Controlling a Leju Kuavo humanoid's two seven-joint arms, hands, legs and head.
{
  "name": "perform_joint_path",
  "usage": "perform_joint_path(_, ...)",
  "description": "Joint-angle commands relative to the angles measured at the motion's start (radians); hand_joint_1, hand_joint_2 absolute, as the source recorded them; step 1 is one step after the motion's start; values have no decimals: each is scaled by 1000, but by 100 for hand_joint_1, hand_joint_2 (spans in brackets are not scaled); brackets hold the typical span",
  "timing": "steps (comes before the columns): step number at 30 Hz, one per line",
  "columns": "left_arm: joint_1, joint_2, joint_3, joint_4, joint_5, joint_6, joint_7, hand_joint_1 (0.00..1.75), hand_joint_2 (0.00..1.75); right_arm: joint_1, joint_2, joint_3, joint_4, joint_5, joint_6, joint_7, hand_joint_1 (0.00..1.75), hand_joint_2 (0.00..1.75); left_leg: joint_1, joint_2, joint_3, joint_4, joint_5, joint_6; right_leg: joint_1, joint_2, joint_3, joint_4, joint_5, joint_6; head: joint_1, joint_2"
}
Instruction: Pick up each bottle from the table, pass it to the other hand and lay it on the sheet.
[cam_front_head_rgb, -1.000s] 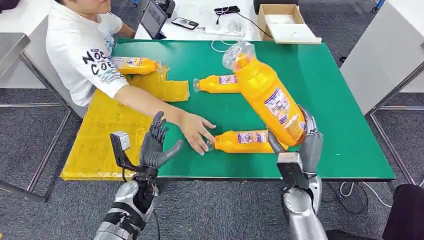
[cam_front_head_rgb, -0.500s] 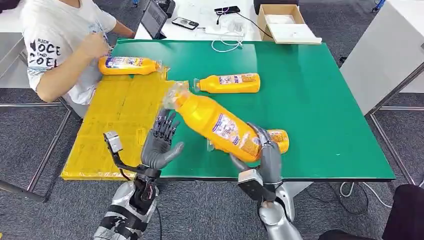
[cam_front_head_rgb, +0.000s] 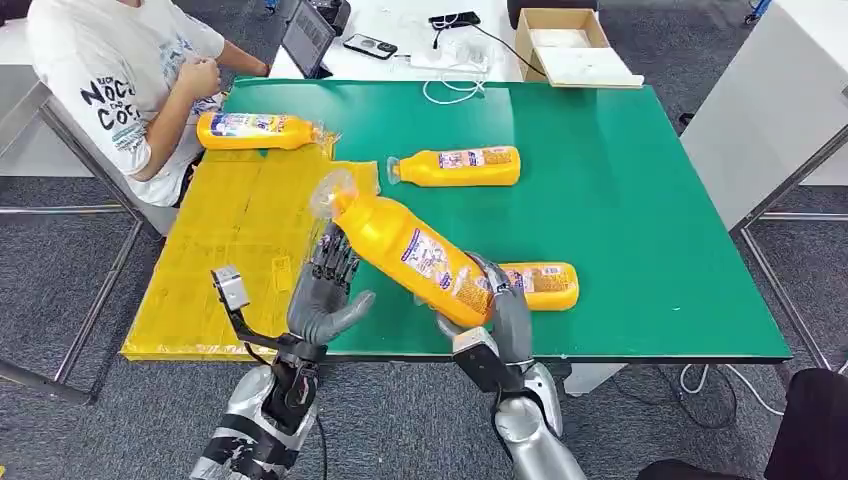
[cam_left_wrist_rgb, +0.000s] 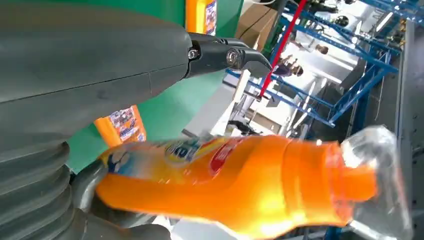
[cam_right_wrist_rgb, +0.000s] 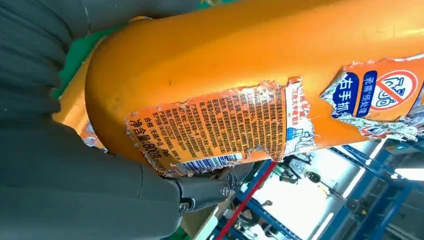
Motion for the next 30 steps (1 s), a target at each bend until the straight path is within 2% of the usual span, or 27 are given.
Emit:
perform_joint_path(1, -20, 25, -29, 43, 0, -4, 8, 0, 175, -76, 12, -2, 127, -6, -1, 5, 175, 175, -1, 2, 4, -1, -1, 1, 0, 1, 4, -1, -1, -2, 0, 0)
perform_joint_path(6, -31, 17, -45, 73, -1, -7, 19, 0, 175, -134, 35, 27, 210, 14, -16, 21, 175, 175, 0, 2, 3, -1, -1, 0, 0, 1, 2, -1, 0, -1, 0, 0)
perform_joint_path(12, -37, 15, -47, 85, 0, -9, 20, 0, 175, -142, 41, 35, 227, 21, -27, 24, 175, 175, 0, 1, 2, -1, -1, 0, 0, 0, 2, -1, 0, -1, 0, 0)
perform_joint_path(13, -39, 15, -48, 89, 2, -10, 21, 0, 175, -147, 37, 44, 237, 30, -29, 20, 175, 175, -1, 2, 6, -1, -2, 1, 0, 0, 5, -1, -2, -2, 0, 0)
perform_joint_path(15, -49, 14, -49, 111, 11, -13, 27, 0, 175, -165, 43, 89, 285, 78, -49, 30, 175, 175, 0, 1, 3, -1, -1, 1, 0, 0, 2, -1, 0, -1, 0, 0)
perform_joint_path(23, -86, 5, -46, 181, 36, -21, 36, 0, 175, -187, 69, 219, 454, 168, -87, 34, 175, 175, 0, 1, 5, -1, -1, 0, 1, 0, 4, -1, -1, -2, 0, 0)
perform_joint_path(30, -90, 4, -48, 189, 41, -21, 41, 0, 175, -190, 71, 237, 487, 165, -83, 27, 175, 175, 0, 0, 5, -1, -1, 1, 1, -2, 5, -1, -2, -2, 0, 0)
